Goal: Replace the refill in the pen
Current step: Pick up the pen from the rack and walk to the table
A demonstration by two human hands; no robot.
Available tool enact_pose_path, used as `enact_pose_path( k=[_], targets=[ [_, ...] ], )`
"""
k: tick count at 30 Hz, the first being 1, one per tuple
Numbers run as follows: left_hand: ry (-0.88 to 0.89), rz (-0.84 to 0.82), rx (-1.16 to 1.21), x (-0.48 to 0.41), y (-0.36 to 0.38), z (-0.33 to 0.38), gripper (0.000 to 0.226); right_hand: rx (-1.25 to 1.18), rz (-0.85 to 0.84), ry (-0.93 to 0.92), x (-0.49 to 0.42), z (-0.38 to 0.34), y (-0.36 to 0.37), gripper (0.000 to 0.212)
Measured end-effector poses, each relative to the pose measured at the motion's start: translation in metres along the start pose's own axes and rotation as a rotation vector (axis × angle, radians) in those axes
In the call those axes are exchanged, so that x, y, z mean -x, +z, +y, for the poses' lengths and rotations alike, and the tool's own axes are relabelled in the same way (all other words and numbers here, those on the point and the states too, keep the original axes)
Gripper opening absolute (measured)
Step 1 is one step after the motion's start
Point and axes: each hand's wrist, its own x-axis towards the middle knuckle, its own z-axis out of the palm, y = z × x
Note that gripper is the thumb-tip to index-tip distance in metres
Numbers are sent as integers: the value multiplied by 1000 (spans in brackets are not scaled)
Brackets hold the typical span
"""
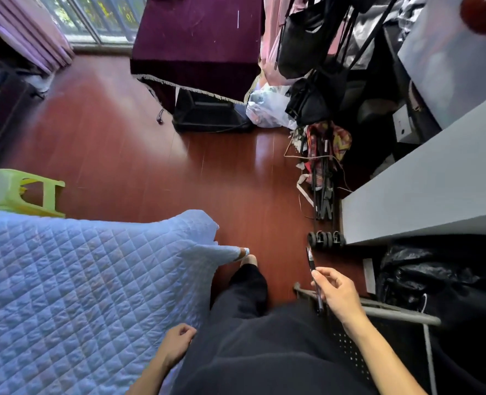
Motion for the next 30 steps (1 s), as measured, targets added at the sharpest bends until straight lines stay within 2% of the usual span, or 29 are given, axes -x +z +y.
enact_pose_path(
  k=[8, 13, 16, 22, 30],
  targets=[
    [167, -64, 17, -67, -53, 171, 26, -9, 17, -24, -69, -102, 10, 8],
    [207, -3, 154, -102, -84, 273, 17, 19, 2, -5, -128, -150, 18, 7],
    [228, 64, 181, -118, -102, 316, 23, 50, -38, -15, -174, -182, 25, 6],
    [104, 120, 263, -133, -133, 345, 19, 159, -189, -82, -263, -249, 40, 7],
    [-156, 181, 346, -132, -146, 325, 21, 248, -303, -156, -343, -345, 81, 6]
  ],
)
